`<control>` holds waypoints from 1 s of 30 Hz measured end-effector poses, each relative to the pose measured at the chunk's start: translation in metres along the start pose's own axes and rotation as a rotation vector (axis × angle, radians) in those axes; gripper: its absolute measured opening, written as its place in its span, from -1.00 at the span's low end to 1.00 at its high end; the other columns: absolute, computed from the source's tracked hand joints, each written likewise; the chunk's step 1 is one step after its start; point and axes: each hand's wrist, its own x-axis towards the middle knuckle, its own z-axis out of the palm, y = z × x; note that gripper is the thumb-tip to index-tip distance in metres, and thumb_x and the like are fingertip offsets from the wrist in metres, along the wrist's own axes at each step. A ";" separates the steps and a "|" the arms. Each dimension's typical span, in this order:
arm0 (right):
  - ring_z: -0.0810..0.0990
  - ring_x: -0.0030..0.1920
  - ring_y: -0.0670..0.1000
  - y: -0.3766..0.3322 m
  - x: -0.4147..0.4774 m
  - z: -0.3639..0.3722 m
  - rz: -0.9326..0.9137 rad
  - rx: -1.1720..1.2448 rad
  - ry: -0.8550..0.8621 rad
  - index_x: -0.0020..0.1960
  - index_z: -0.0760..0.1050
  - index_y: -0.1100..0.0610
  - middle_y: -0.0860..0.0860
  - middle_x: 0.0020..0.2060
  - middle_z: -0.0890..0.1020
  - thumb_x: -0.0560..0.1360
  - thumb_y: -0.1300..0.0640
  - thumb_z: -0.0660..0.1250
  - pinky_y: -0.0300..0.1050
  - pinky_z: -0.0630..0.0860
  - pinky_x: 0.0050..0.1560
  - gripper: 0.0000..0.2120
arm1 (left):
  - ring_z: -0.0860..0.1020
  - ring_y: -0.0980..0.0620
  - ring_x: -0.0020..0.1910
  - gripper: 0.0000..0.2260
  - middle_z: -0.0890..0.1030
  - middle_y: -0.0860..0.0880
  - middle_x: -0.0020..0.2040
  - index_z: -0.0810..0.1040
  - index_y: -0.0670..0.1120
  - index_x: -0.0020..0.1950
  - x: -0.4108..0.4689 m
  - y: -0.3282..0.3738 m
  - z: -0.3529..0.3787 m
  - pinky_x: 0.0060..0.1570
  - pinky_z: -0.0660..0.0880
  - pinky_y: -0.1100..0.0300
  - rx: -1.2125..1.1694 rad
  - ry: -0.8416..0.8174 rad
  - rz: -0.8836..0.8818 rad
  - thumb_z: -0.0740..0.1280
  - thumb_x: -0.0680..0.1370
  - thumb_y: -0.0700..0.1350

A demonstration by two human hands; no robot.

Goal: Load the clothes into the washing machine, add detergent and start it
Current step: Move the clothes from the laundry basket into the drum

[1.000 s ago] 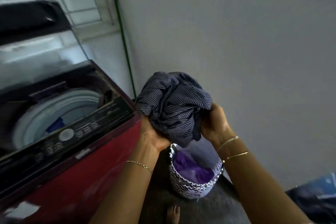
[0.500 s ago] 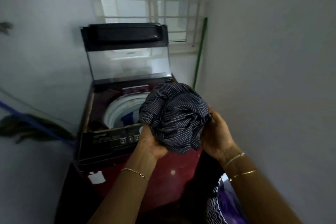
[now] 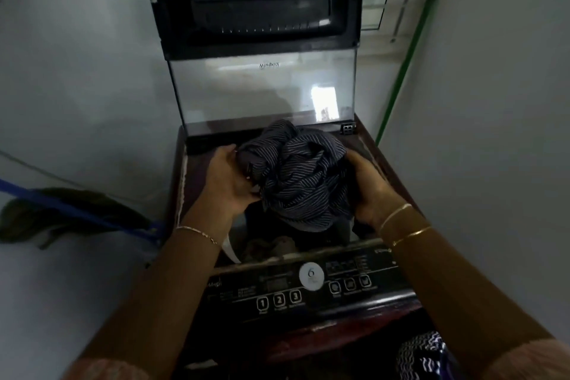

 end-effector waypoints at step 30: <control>0.48 -0.13 -0.05 -0.014 -0.021 -0.105 0.020 -0.078 0.316 -0.08 0.54 0.03 -0.01 -0.09 0.52 0.56 0.09 0.14 -0.15 0.41 -0.08 -0.80 | 0.50 -0.01 0.20 -0.78 0.59 -0.02 0.20 0.52 -0.04 0.22 0.030 -0.101 0.136 0.19 0.36 0.06 0.579 -0.272 -0.186 0.25 0.59 -0.05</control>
